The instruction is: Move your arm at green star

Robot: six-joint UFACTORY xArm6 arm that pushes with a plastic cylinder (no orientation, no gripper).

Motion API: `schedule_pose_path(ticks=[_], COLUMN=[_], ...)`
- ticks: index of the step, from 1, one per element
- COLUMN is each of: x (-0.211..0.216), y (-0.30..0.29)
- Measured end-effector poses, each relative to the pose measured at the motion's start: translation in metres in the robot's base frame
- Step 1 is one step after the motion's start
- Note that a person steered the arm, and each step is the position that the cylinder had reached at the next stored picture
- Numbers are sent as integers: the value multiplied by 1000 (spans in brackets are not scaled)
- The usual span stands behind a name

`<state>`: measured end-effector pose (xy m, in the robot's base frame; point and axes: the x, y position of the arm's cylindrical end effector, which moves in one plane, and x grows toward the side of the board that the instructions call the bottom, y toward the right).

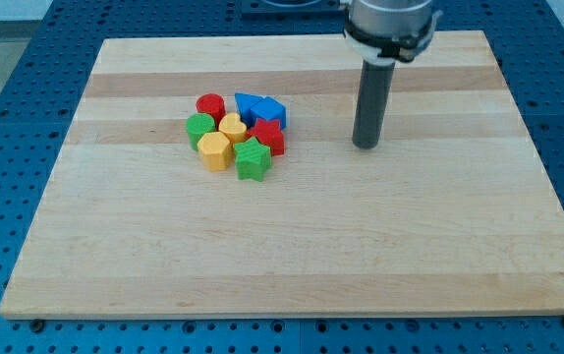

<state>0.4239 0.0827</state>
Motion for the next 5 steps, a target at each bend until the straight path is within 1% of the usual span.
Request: schedule_pose_path(ticks=[2, 3, 4, 5], x=[61, 70, 70, 69], y=[-72, -104, -120, -120])
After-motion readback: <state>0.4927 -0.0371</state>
